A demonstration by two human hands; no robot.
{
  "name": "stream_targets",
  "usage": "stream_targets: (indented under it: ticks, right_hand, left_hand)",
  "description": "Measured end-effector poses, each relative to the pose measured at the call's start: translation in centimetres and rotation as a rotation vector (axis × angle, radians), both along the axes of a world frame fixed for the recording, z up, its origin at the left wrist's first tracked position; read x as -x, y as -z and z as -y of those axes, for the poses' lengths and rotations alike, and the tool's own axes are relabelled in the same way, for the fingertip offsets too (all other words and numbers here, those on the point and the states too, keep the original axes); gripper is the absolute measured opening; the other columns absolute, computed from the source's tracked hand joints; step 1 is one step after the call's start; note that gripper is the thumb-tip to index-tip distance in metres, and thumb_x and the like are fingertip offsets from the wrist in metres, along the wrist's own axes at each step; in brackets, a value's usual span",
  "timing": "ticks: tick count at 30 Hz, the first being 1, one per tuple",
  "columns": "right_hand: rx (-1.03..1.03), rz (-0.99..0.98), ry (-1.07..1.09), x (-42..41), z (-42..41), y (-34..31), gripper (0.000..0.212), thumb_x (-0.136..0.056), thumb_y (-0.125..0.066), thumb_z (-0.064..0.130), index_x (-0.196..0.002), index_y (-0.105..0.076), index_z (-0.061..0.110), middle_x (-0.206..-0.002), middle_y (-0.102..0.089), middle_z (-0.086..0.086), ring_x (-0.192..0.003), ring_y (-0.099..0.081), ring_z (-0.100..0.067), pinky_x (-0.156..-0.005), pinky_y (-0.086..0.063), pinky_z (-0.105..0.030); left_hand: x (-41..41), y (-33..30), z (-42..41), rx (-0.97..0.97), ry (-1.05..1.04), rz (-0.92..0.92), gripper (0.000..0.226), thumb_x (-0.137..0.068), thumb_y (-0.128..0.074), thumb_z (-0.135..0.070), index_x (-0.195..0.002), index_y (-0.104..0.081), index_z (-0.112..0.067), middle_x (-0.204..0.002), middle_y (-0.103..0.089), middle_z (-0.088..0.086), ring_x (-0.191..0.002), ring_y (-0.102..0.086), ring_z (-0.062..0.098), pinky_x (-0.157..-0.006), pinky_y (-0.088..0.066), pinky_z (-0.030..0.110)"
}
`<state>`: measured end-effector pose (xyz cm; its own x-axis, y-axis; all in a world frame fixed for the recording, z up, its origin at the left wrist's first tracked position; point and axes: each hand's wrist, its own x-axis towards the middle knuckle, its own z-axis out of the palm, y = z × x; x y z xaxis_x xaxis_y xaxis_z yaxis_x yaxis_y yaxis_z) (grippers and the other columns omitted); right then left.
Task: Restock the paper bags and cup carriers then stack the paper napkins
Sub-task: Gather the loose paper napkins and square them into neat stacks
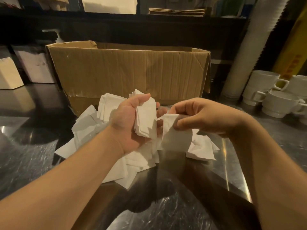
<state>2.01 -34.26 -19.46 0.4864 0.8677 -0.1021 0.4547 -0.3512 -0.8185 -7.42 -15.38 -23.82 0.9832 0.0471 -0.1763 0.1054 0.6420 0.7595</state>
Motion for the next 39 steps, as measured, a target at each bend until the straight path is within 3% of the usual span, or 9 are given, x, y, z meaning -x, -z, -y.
stream_targets:
  ticks: [4,9,13,17,22,25,30,35,39]
  right_hand:
    - [-0.243,-0.131,-0.071,0.3,0.1,-0.1,0.006,-0.084,-0.071,0.024,-0.089,-0.074,0.021,-0.098,-0.073,-0.002,-0.094,-0.071,-0.020,-0.082,-0.056,-0.028]
    - [-0.413,-0.129,0.090,0.9,-1.3,0.6,0.031,-0.071,-0.077,0.032,-0.096,-0.072,0.015,-0.099,-0.073,-0.002,-0.094,-0.071,-0.024,-0.082,-0.063,-0.037]
    - [-0.469,-0.118,0.244,1.0,-2.4,1.3,0.028,-0.074,-0.077,0.036,-0.094,-0.074,0.016,-0.095,-0.074,0.000,-0.092,-0.070,-0.022,-0.087,-0.060,-0.042]
    - [-0.500,-0.148,0.317,1.3,-3.0,1.8,0.007,-0.089,-0.075,0.021,-0.091,-0.073,0.014,-0.093,-0.074,-0.002,-0.090,-0.071,-0.023,-0.073,-0.060,-0.034]
    - [-0.505,-0.051,0.406,1.8,-3.7,2.3,0.014,-0.091,-0.075,0.018,-0.104,-0.070,0.017,-0.096,-0.072,0.002,-0.086,-0.073,-0.015,-0.062,-0.058,-0.023]
    - [-0.501,0.029,0.448,1.8,-3.8,2.4,0.006,-0.094,-0.072,0.018,-0.100,-0.072,0.018,-0.094,-0.072,0.004,-0.082,-0.072,-0.012,-0.058,-0.055,-0.018]
    - [-0.446,0.049,0.432,2.0,-3.8,2.3,0.004,-0.095,-0.070,0.016,-0.096,-0.071,0.019,-0.092,-0.070,0.003,-0.082,-0.071,-0.013,-0.058,-0.056,-0.019]
    - [-0.431,0.189,0.253,1.9,-3.2,2.0,0.016,-0.084,-0.079,0.033,-0.091,-0.071,0.022,-0.093,-0.069,-0.002,-0.086,-0.069,-0.023,-0.072,-0.063,-0.032]
    - [-0.252,0.415,0.090,2.3,-3.4,2.6,0.026,-0.071,-0.083,0.053,-0.086,-0.066,0.039,-0.099,-0.058,0.020,-0.101,-0.056,-0.002,-0.099,-0.041,-0.018]
  left_hand:
    - [0.0,0.0,0.0,-0.102,0.042,0.010,0.042,-0.086,-0.061,-0.039,-0.120,-0.063,-0.013,-0.099,-0.069,0.009,-0.082,-0.069,0.025,-0.071,-0.058,0.036]
    - [0.2,0.0,0.0,-0.177,0.142,0.017,0.044,-0.094,-0.056,-0.043,-0.116,-0.073,-0.010,-0.112,-0.066,0.018,-0.102,-0.062,0.037,-0.097,-0.047,0.051]
    - [0.1,0.3,0.2,-0.156,0.187,0.033,0.059,-0.098,-0.051,-0.055,-0.134,-0.067,-0.012,-0.119,-0.067,0.021,-0.107,-0.063,0.044,-0.111,-0.042,0.064]
    - [0.2,0.4,0.2,-0.132,0.258,0.041,0.075,-0.087,-0.063,-0.071,-0.143,-0.058,-0.022,-0.121,-0.067,0.020,-0.104,-0.067,0.043,-0.094,-0.053,0.054]
    - [0.5,0.4,0.4,-0.138,0.281,0.064,0.065,-0.082,-0.078,-0.044,-0.135,-0.062,-0.011,-0.114,-0.062,0.020,-0.096,-0.062,0.035,-0.094,-0.047,0.050]
    - [0.4,0.4,0.4,-0.107,0.303,0.033,0.067,-0.084,-0.078,-0.040,-0.141,-0.058,-0.010,-0.123,-0.057,0.021,-0.102,-0.059,0.036,-0.092,-0.047,0.048]
    - [0.3,0.4,0.4,-0.107,0.317,0.019,0.063,-0.089,-0.073,-0.040,-0.143,-0.057,-0.012,-0.119,-0.058,0.021,-0.089,-0.060,0.031,-0.082,-0.049,0.041]
    - [0.2,0.2,0.2,-0.001,0.177,-0.034,0.055,-0.094,-0.065,-0.053,-0.125,-0.066,-0.008,-0.099,-0.066,0.013,-0.084,-0.064,0.026,-0.079,-0.055,0.041]
    - [-0.2,0.4,-0.5,0.055,0.163,-0.050,0.063,-0.090,-0.066,-0.062,-0.129,-0.067,-0.011,-0.110,-0.065,0.010,-0.101,-0.065,0.026,-0.086,-0.056,0.042]
